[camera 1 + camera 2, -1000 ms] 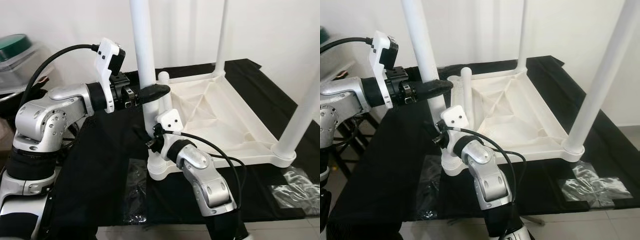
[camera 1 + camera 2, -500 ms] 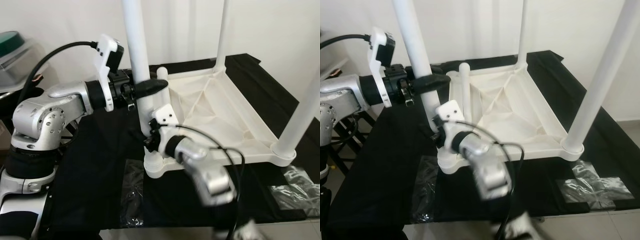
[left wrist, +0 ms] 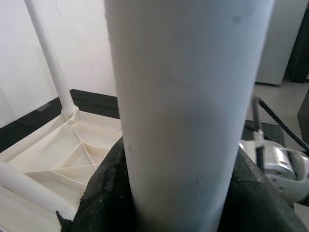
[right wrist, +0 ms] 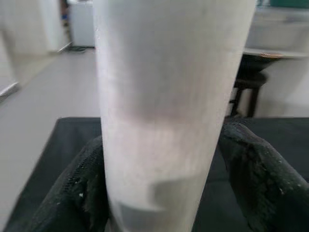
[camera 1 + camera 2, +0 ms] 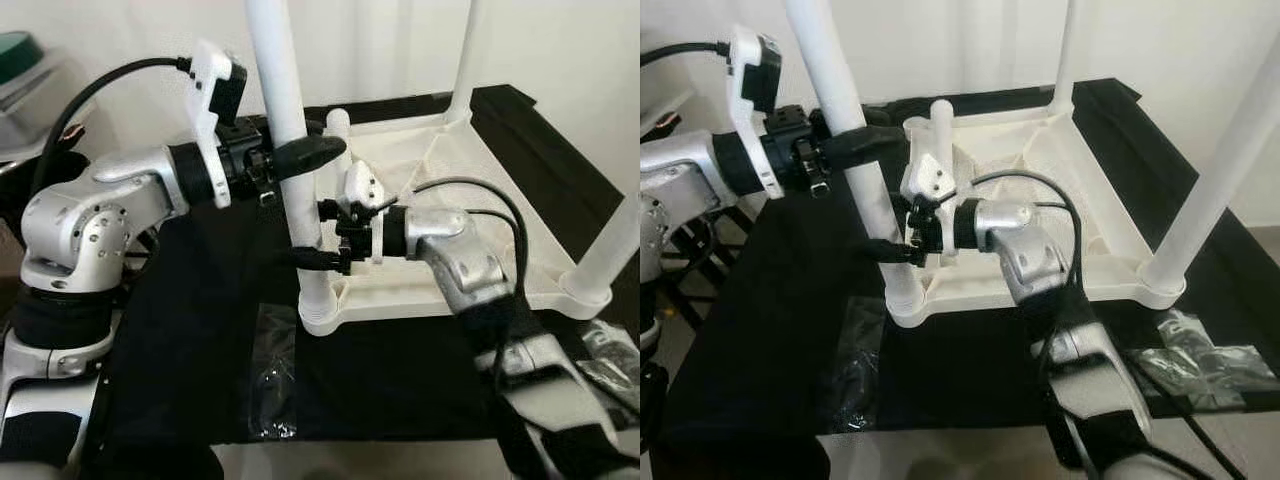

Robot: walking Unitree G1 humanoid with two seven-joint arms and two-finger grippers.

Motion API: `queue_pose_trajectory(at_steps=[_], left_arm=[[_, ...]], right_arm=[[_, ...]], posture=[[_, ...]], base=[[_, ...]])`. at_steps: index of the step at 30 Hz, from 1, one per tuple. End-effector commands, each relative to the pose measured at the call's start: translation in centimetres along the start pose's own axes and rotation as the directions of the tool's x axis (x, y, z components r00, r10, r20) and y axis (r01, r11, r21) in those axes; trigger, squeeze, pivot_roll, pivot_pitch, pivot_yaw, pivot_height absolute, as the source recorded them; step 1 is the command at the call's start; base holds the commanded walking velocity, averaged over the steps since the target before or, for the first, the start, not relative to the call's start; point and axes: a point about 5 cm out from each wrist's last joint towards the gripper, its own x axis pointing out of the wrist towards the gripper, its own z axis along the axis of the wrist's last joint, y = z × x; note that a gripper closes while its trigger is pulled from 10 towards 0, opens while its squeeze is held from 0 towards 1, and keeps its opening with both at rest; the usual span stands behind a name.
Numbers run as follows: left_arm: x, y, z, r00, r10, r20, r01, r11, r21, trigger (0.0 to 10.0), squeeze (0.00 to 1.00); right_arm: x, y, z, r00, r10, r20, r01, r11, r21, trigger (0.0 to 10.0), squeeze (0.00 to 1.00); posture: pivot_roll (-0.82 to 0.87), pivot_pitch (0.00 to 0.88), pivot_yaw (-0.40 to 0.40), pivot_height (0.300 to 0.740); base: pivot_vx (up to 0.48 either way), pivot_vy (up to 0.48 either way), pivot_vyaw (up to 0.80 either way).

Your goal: Building children table

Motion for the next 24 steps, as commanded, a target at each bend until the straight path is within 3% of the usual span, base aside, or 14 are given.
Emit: queue_pose_trajectory(at_steps=[1,2,10,16,17,19,20,23,24], left_arm=[[-0.4,-0.3,-1.1,0.999,-0.011,-0.053,0.010,1.000,-0.026,0.0,0.00],[-0.4,-0.3,-1.1,0.998,-0.015,-0.055,0.014,1.000,-0.025,0.0,0.00],[-0.4,-0.6,-1.1,0.998,-0.028,-0.057,0.027,0.999,-0.023,0.0,0.00],[-0.3,-0.7,-1.2,0.998,-0.029,-0.052,0.029,1.000,0.000,0.0,0.00],[-0.4,-0.6,-1.1,0.999,-0.016,-0.041,0.016,1.000,0.003,2.5,0.35],[-0.4,-0.6,-1.1,0.999,-0.016,-0.041,0.016,1.000,0.003,2.5,0.35],[-0.4,-0.7,-1.1,0.999,-0.026,-0.036,0.026,1.000,0.001,10.0,1.00],[-0.5,-0.8,-1.0,0.999,-0.034,-0.031,0.034,0.999,0.002,10.0,1.00],[-1.3,-0.6,-0.8,1.000,-0.007,-0.014,0.007,1.000,-0.007,10.0,1.00]], right_arm=[[-0.4,-0.8,-0.4,1.000,0.000,0.012,-0.001,0.999,0.046,2.5,0.00],[-0.3,-0.8,-0.8,0.999,0.029,0.016,-0.030,0.996,0.079,0.0,0.00],[0.3,-0.6,-2.1,0.995,0.097,0.009,-0.097,0.988,0.120,0.0,0.00],[0.4,-0.6,-2.6,0.996,0.081,0.022,-0.083,0.988,0.134,0.0,0.00],[0.3,-0.6,-2.7,0.997,0.071,0.023,-0.073,0.988,0.136,0.0,0.00],[0.3,-0.6,-2.7,0.997,0.071,0.023,-0.073,0.988,0.136,0.0,0.00],[0.2,-0.8,-2.9,0.999,0.045,0.021,-0.048,0.988,0.144,0.0,0.00],[0.0,-0.9,-3.2,1.000,0.007,0.021,-0.010,0.988,0.156,0.0,0.00],[-0.1,-0.9,-3.8,0.997,-0.074,0.010,0.071,0.981,0.180,0.0,0.00]], posture=[[0.03,0.047,0.106,0.740],[0.03,0.047,0.105,0.740],[0.04,0.045,0.105,0.740],[0.03,0.042,0.104,0.740],[0.03,0.042,0.104,0.740],[0.03,0.042,0.104,0.740],[0.02,0.039,0.102,0.740],[0.01,0.039,0.092,0.740],[0.00,0.043,0.072,0.740]], base=[[0.000,0.000,0.00],[0.000,0.000,0.00],[0.000,0.000,0.00],[0.000,0.000,0.00],[0.000,0.000,0.00],[0.000,0.000,0.00],[0.000,0.000,0.00],[0.000,0.000,0.00],[0.000,0.000,0.00]])
